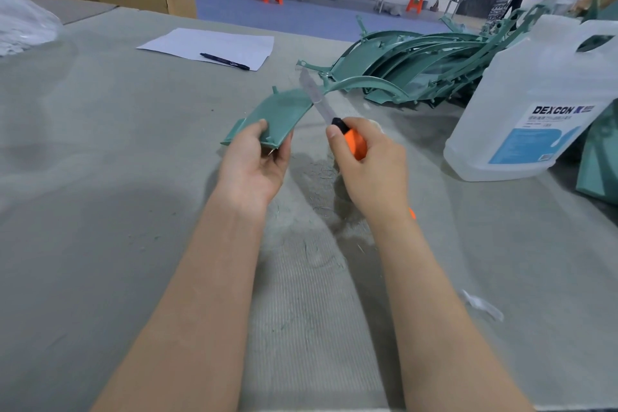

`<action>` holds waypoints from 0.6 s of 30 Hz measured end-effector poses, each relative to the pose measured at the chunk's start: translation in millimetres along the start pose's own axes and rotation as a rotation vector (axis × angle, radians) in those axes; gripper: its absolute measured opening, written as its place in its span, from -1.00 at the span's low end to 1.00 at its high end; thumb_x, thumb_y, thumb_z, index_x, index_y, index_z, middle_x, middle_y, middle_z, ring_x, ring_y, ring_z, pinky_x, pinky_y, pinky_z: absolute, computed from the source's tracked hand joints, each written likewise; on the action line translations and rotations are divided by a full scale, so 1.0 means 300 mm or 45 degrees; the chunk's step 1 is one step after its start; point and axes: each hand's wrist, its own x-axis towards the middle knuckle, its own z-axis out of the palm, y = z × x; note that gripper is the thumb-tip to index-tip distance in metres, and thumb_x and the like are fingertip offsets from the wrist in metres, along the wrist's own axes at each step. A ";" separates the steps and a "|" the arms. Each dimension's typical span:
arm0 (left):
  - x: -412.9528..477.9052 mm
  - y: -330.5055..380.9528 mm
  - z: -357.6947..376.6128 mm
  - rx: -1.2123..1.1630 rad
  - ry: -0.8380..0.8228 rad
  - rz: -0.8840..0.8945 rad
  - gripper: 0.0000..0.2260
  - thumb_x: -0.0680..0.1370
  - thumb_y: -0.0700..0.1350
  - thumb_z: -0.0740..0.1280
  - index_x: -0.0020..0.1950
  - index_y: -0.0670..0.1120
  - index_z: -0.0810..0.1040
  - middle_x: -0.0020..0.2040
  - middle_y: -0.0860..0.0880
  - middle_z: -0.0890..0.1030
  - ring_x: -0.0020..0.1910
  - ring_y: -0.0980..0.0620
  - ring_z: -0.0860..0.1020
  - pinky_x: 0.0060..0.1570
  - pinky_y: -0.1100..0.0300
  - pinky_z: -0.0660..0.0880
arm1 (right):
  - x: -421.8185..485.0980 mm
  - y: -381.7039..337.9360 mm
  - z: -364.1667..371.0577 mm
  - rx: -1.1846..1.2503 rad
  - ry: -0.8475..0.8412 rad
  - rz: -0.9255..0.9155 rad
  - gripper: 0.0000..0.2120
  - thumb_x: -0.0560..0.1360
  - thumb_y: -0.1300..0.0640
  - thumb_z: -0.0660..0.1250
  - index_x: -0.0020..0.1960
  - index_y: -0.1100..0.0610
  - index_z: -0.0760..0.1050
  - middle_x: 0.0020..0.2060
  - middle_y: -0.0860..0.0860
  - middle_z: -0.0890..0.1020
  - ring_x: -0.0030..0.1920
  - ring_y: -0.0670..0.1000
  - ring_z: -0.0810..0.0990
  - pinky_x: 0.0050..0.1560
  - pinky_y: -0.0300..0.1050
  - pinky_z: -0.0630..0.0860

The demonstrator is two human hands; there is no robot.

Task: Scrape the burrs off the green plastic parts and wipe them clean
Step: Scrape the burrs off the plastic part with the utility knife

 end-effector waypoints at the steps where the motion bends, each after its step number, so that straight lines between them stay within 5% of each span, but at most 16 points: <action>1: -0.001 0.001 0.000 0.002 0.001 0.001 -0.93 0.62 -0.26 0.21 0.00 -0.19 0.48 -0.13 -0.15 0.59 -0.19 -0.04 0.58 -0.53 0.32 0.50 | 0.004 0.006 -0.003 0.004 0.021 0.032 -0.72 0.56 -0.16 0.26 0.16 -0.05 0.57 -0.06 -0.01 0.64 0.01 0.09 0.56 0.03 0.02 0.49; 9: -0.004 0.008 -0.001 -0.005 0.021 0.034 -0.90 0.61 -0.27 0.21 -0.08 -0.19 0.47 -0.15 -0.14 0.58 -0.22 -0.03 0.58 -0.54 0.34 0.49 | 0.037 0.067 -0.056 0.014 0.151 0.270 -0.70 0.58 -0.16 0.22 0.16 -0.03 0.55 -0.06 -0.06 0.63 0.02 0.05 0.56 0.05 0.02 0.50; 14: -0.007 0.013 -0.008 -0.120 0.012 -0.007 -0.74 0.62 -0.27 0.18 0.29 -0.27 0.45 -0.04 -0.19 0.58 -0.24 -0.05 0.59 -0.52 0.32 0.50 | 0.017 0.018 -0.030 0.108 0.025 0.115 -0.72 0.55 -0.23 0.22 0.00 -0.06 0.54 -0.22 -0.13 0.58 -0.13 -0.04 0.55 -0.02 -0.01 0.52; 18: -0.008 0.013 -0.006 -0.123 0.031 0.011 -0.77 0.62 -0.26 0.18 0.26 -0.28 0.45 -0.11 -0.19 0.58 -0.25 -0.05 0.59 -0.54 0.32 0.49 | -0.017 -0.013 0.020 0.041 -0.072 -0.024 -0.65 0.49 -0.28 0.28 -0.29 -0.04 0.44 -0.43 -0.14 0.41 -0.24 -0.18 0.47 -0.28 -0.19 0.36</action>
